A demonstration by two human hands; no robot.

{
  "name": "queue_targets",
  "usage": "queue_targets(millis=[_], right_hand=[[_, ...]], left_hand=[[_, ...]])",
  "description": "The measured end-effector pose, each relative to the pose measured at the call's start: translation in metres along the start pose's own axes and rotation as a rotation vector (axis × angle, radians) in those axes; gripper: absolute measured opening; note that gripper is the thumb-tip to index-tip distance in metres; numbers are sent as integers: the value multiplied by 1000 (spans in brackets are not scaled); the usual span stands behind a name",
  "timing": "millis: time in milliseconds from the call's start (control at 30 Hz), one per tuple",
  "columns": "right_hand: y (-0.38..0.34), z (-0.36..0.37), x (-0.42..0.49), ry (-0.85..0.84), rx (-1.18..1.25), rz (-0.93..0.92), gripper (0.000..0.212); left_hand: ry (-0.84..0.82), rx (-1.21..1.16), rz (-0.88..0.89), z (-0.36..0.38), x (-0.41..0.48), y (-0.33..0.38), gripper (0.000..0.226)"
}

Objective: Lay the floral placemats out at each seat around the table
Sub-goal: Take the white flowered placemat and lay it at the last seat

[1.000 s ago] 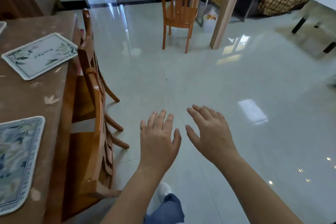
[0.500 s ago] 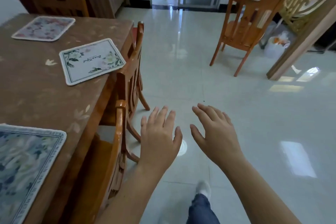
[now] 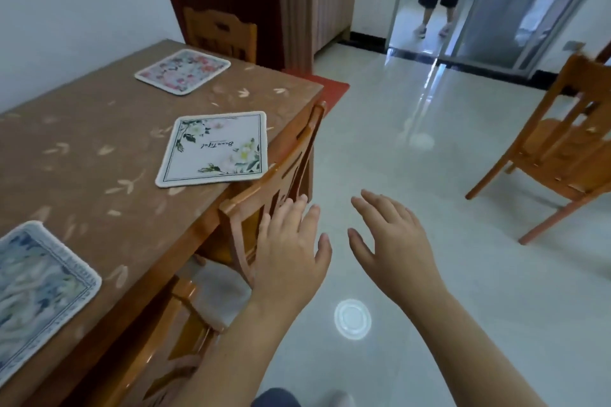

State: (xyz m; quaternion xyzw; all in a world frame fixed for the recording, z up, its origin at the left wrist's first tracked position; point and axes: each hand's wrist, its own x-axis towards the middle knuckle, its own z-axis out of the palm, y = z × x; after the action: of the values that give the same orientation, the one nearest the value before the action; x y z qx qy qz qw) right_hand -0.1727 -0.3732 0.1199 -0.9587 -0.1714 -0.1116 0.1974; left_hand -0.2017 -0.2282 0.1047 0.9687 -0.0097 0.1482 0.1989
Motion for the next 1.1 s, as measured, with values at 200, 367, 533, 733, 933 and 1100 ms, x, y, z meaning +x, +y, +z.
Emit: queue_targets(millis=[200, 367, 533, 733, 933, 1100], right_hand=[[21, 21, 71, -12, 38, -145, 38], [24, 46, 139, -54, 27, -204, 39], [20, 71, 218, -71, 38, -301, 37], [-11, 105, 322, -95, 43, -407, 38], [-26, 144, 393, -183, 19, -503, 40], [-35, 181, 429, -250, -1, -682, 41]], left_hand=[[101, 74, -152, 15, 52, -15, 37], [120, 88, -247, 31, 103, -47, 39], [174, 31, -375, 36, 168, -94, 40], [194, 29, -458, 30, 235, -151, 40], [175, 33, -547, 50, 263, -195, 42], [124, 49, -621, 76, 274, -223, 41]])
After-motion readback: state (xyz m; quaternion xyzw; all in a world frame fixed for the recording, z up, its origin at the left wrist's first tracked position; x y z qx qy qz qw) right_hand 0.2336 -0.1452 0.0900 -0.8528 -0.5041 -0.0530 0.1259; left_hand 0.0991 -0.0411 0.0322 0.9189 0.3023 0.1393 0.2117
